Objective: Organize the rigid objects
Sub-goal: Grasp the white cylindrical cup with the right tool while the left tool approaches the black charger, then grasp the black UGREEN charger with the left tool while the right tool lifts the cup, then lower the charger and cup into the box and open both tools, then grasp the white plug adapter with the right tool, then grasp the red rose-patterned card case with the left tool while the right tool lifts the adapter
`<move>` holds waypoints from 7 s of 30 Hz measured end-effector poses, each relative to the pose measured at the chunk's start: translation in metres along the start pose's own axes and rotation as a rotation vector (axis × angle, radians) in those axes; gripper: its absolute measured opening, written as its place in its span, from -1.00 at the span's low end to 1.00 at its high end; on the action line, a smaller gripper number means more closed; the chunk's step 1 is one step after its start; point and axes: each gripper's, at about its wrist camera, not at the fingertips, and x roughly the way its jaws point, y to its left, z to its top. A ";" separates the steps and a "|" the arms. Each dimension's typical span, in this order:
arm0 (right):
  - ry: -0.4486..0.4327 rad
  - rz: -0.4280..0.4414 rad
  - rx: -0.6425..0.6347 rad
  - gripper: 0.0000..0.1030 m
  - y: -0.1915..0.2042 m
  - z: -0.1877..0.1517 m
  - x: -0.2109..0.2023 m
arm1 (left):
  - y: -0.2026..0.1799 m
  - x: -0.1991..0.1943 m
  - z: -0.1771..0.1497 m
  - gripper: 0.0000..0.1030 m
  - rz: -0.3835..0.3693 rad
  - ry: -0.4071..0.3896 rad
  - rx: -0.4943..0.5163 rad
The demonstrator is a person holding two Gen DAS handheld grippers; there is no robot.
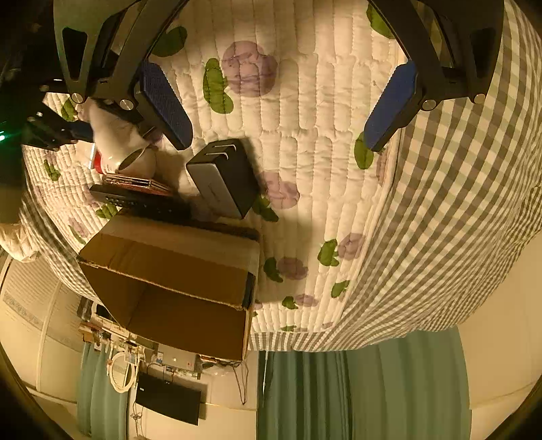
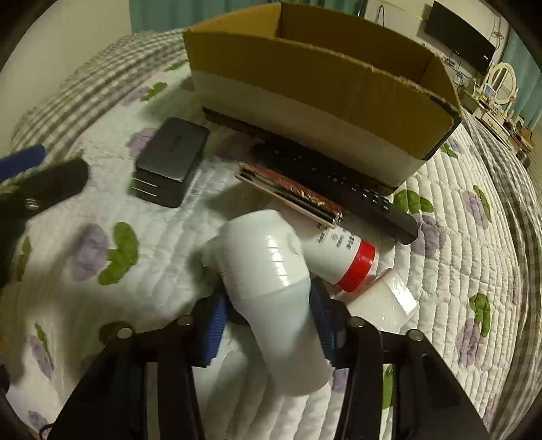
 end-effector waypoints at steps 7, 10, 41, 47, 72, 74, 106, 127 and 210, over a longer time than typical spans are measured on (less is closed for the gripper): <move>-0.119 0.002 0.102 -0.16 -0.020 0.018 -0.052 | -0.011 0.003 -0.003 1.00 -0.002 0.025 0.009; -0.130 -0.016 0.193 -0.16 -0.040 0.029 -0.057 | -0.017 0.007 0.002 1.00 -0.009 0.026 -0.003; -0.117 -0.083 0.278 -0.16 -0.079 0.029 -0.058 | -0.048 0.045 0.030 -0.17 -0.013 0.077 0.017; -0.166 -0.119 0.227 -0.16 -0.070 0.042 -0.113 | -0.055 -0.013 0.046 -0.17 -0.076 0.002 0.038; -0.284 -0.077 0.151 -0.17 -0.125 0.184 -0.078 | -0.079 0.069 0.177 -0.17 -0.115 -0.094 0.040; -0.273 -0.067 0.154 -0.17 -0.127 0.184 -0.064 | -0.081 0.083 0.174 -0.17 -0.111 -0.083 0.043; -0.268 -0.104 0.153 0.35 -0.136 0.176 -0.066 | -0.063 0.012 0.166 0.43 -0.039 -0.153 0.059; -0.260 -0.161 0.212 0.76 -0.100 0.045 -0.170 | -0.070 -0.081 0.080 0.95 -0.061 -0.169 0.066; -0.177 -0.129 0.276 0.24 -0.111 0.022 -0.107 | -0.119 -0.009 0.038 0.37 -0.136 0.079 0.124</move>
